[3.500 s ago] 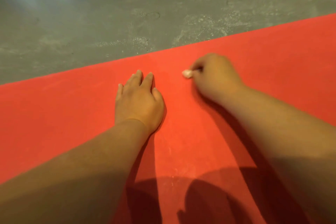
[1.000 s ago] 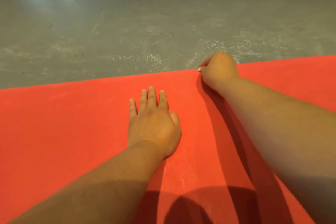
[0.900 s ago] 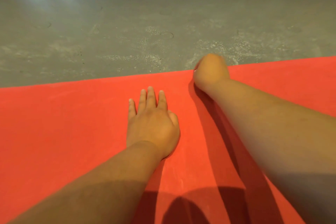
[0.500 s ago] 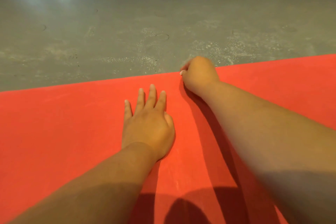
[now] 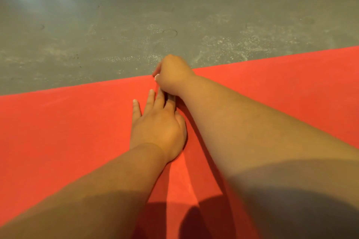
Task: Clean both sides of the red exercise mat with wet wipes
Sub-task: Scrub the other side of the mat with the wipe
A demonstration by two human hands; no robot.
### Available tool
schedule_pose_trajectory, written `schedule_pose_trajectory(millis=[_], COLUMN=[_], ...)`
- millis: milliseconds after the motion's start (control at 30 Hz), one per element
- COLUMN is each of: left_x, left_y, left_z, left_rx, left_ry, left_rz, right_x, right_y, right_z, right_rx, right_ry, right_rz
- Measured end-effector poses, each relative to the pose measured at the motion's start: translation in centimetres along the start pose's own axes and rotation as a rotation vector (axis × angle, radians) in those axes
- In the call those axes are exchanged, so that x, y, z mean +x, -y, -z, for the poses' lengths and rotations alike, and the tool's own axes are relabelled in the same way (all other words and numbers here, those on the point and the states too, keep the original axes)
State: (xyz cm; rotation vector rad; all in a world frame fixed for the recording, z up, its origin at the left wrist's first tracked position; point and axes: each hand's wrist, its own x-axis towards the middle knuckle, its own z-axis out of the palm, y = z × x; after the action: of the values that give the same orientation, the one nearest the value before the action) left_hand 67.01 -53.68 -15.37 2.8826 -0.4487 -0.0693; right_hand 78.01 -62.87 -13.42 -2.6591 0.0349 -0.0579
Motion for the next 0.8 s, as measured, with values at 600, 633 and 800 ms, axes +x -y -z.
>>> schedule_pose_trajectory(millis=[600, 633, 800], left_x=[0.3, 0.3, 0.4], left_y=[-0.2, -0.2, -0.2], left_z=[0.0, 0.0, 0.0], left_rx=[0.034, 0.037, 0.041], left_ry=[0.029, 0.029, 0.021], left_rz=[-0.052, -0.050, -0.049], right_x=[-3.9, -3.9, -3.4], right_y=[-9.8, -9.2, -12.9], right_z=[4.5, 4.1, 6.6], right_rx=[-0.202, -0.200, -0.168], right_ry=[-0.280, -0.250, -0.239], right_rz=[-0.213, -0.134, -0.195])
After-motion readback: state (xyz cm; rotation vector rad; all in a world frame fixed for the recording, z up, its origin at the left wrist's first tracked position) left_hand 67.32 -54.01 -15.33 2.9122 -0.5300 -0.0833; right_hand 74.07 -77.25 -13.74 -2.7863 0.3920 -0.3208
